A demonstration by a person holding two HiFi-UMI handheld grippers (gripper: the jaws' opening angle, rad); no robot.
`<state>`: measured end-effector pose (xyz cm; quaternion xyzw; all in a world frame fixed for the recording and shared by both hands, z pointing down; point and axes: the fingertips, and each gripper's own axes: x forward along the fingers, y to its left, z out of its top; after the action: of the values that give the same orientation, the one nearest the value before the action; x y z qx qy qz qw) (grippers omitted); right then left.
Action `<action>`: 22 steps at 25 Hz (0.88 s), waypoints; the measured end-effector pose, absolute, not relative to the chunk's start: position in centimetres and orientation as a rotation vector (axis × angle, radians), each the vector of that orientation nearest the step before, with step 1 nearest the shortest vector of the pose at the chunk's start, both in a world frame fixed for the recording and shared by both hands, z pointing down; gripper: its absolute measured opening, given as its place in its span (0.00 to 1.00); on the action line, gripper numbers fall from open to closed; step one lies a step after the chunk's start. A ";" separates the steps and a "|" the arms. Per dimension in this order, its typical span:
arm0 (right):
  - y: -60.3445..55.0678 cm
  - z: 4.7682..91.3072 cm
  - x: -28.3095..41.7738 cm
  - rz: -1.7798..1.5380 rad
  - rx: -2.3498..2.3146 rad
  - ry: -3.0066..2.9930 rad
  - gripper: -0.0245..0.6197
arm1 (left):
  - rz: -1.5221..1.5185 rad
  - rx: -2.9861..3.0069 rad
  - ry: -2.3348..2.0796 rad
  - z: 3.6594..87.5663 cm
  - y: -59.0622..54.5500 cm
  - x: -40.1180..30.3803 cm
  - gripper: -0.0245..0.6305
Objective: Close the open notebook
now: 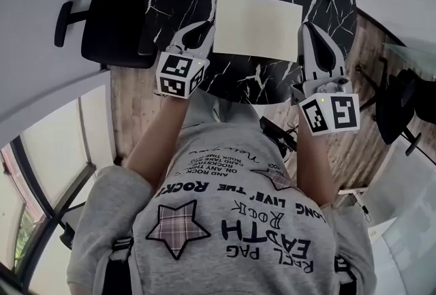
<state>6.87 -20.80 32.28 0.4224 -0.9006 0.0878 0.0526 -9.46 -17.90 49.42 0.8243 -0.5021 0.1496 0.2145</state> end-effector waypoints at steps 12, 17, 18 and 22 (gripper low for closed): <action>-20.7 34.5 6.8 0.311 1.294 -2.699 0.06 | 0.521 2.124 -1.289 57.0 -16.6 -9.5 0.13; -20.5 34.9 6.9 0.319 1.311 -2.688 0.06 | 0.534 2.048 -1.221 59.4 -15.8 -8.8 0.19; -20.4 35.0 7.0 0.323 1.312 -2.686 0.06 | 0.516 2.019 -1.209 59.8 -15.7 -8.7 0.19; -20.4 35.3 7.2 0.330 1.315 -2.681 0.06 | 0.404 1.888 -1.180 61.1 -15.3 -8.5 0.21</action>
<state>7.21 -20.36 35.26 0.4366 -0.8903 0.1096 0.0687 -8.46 -15.27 61.07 0.7552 -0.4719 0.1614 0.4254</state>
